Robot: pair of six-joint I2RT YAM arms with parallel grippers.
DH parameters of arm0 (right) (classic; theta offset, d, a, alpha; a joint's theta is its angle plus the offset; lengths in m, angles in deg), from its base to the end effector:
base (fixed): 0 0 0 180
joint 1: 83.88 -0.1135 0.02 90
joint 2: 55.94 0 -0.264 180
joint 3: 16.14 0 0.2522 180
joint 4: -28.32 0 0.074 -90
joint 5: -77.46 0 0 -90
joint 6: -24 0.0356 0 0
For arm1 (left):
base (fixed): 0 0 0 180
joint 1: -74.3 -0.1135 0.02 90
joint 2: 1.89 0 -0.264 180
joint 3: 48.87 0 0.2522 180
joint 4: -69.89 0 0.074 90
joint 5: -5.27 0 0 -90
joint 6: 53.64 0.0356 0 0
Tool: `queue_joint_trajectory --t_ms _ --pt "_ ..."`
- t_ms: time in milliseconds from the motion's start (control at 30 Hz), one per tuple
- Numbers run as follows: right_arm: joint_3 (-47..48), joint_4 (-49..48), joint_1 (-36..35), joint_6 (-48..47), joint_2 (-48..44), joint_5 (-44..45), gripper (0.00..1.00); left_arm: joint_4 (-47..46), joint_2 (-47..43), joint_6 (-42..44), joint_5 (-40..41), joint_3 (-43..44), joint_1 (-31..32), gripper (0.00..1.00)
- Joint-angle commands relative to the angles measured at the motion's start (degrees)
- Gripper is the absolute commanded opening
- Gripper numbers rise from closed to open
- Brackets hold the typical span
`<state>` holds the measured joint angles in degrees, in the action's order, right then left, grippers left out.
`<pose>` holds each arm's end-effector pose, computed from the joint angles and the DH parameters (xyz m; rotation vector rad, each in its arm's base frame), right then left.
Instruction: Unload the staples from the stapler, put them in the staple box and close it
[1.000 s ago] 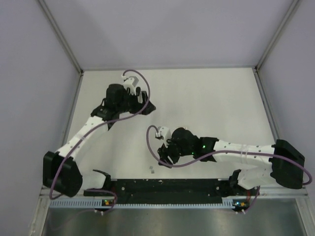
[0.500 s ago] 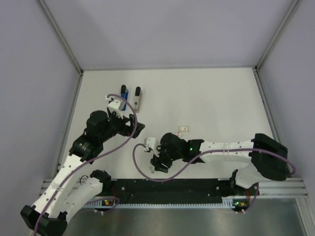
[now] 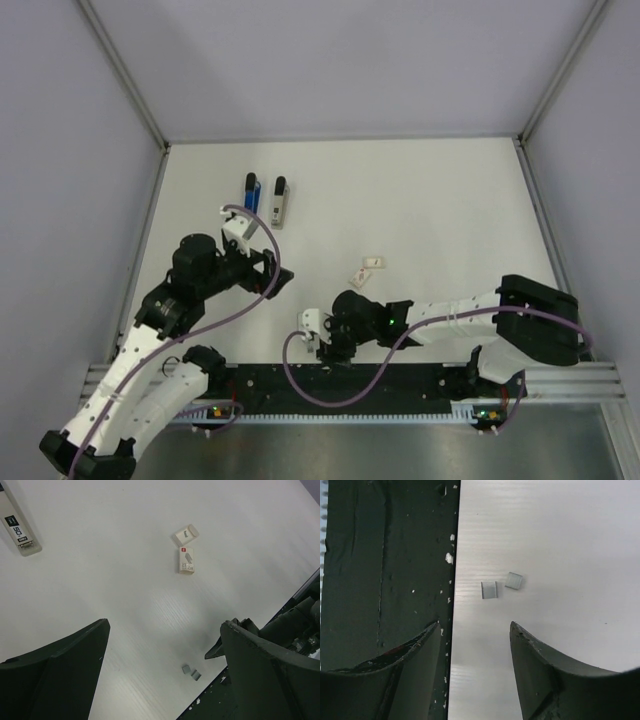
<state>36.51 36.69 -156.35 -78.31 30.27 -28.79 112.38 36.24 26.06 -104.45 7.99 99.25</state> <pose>0.0788 0.2826 0.1652 -1.7446 1.6828 0.8396 0.1306 -0.0740 0.3142 0.4853 1.9767 -0.7345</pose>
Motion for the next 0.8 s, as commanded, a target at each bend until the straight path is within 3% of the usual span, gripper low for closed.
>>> queue_joint_trajectory --t_ms 0,767 --pt "-2.6 -8.1 -1.6 -3.5 -1.9 -1.2 0.57 -0.8 -2.1 2.9 -0.8 -0.7 -0.1 0.98" --pt "2.2 -8.6 -1.8 -5.9 7.1 -0.5 0.43 -0.3 -2.4 4.8 0.0 -2.5 -0.2 0.98"
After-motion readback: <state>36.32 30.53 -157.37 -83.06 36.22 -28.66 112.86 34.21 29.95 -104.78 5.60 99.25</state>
